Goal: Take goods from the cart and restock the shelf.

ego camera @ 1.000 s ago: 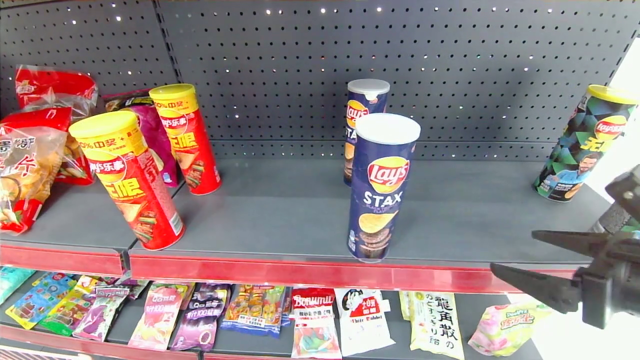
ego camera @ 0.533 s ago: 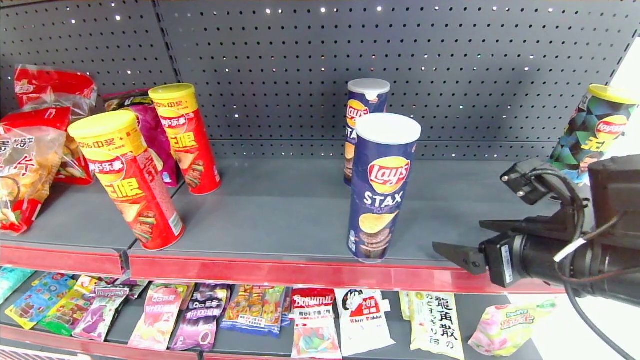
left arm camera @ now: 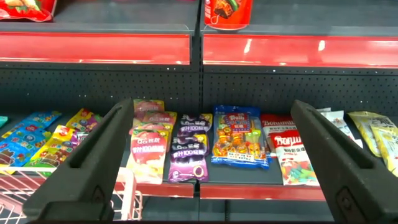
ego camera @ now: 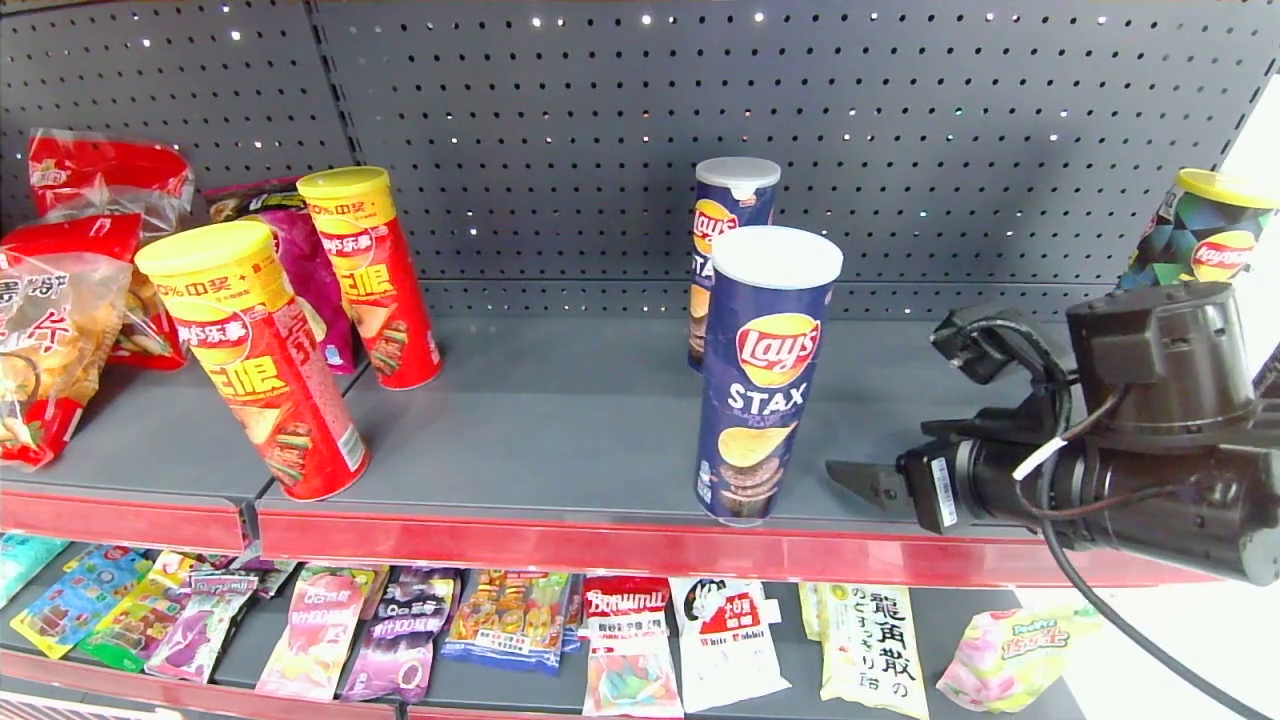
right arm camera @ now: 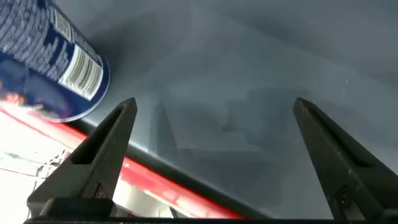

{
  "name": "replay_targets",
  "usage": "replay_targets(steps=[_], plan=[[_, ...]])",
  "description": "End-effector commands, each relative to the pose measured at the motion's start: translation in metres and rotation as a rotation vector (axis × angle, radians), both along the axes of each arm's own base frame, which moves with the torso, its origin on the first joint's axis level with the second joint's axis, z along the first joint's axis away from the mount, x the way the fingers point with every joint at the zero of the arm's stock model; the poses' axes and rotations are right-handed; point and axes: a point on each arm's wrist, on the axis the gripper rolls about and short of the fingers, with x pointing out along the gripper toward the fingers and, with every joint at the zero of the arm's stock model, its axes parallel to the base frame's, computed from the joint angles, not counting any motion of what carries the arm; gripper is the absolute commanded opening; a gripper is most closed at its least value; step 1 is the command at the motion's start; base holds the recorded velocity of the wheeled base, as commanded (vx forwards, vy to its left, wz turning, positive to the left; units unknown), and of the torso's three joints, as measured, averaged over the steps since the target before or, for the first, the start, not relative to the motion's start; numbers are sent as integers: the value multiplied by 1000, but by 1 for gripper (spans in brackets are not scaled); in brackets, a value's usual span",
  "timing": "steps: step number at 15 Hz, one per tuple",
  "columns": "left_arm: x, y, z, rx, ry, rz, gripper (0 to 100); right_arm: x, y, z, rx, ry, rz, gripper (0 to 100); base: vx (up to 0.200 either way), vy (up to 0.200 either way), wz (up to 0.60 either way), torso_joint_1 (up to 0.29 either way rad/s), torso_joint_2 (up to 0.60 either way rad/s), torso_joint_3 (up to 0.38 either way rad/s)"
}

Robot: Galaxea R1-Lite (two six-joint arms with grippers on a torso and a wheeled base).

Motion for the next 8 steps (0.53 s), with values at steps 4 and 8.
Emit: replay_targets(steps=[4,8], plan=[[0,0,0,0,0,0,100,9,17,-9,-29,25,21,100,0,0,0,0,0,0],[0,0,0,0,0,0,100,15,20,-13,-39,36,21,100,0,0,0,0,0,0]])
